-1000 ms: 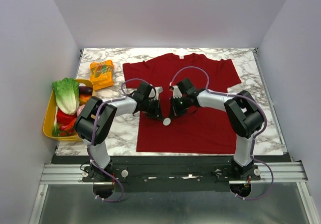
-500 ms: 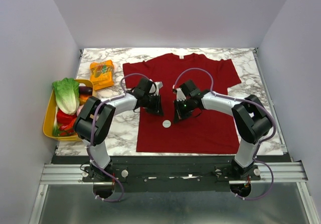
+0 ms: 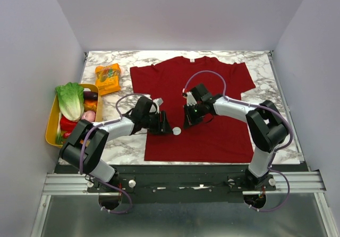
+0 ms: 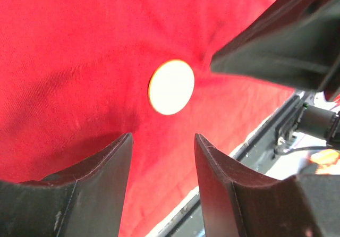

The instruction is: Pin the brooch onto the clothing

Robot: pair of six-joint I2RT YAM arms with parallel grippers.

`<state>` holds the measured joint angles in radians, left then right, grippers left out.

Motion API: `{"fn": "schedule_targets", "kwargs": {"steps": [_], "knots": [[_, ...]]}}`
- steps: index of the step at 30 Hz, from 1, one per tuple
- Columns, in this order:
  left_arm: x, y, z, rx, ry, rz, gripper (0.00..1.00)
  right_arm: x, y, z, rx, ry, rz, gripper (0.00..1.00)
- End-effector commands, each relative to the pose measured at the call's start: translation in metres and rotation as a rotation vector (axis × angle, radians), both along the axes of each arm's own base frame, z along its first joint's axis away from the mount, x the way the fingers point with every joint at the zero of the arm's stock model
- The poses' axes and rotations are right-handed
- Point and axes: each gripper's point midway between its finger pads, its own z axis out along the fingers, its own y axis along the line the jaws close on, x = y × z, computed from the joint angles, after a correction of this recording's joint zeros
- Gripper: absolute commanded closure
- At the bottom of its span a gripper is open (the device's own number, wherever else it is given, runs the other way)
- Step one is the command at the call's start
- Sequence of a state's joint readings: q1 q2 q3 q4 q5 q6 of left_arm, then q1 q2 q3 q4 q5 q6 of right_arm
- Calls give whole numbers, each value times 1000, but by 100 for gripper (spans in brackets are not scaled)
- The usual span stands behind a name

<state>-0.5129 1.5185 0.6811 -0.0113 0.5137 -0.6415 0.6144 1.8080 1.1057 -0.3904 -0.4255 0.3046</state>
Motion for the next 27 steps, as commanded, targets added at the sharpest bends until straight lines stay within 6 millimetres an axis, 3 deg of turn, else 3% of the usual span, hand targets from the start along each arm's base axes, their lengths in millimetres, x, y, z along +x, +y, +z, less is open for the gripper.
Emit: {"fn": "schedule_targets", "kwargs": {"steps": [1,11,19,27], "knots": [[-6,-20,20,-140,4,42,41,5,9,-1,11,-15,22,99],[-12,-30,5,-188,63,102,48,0,18,-7,20,1,36,98],[-16,-22,-19,-114,129,139,49,-4,23,-14,21,22,46,98],[-13,-11,-32,-53,139,201,53,-12,34,-7,44,22,79,98]]}}
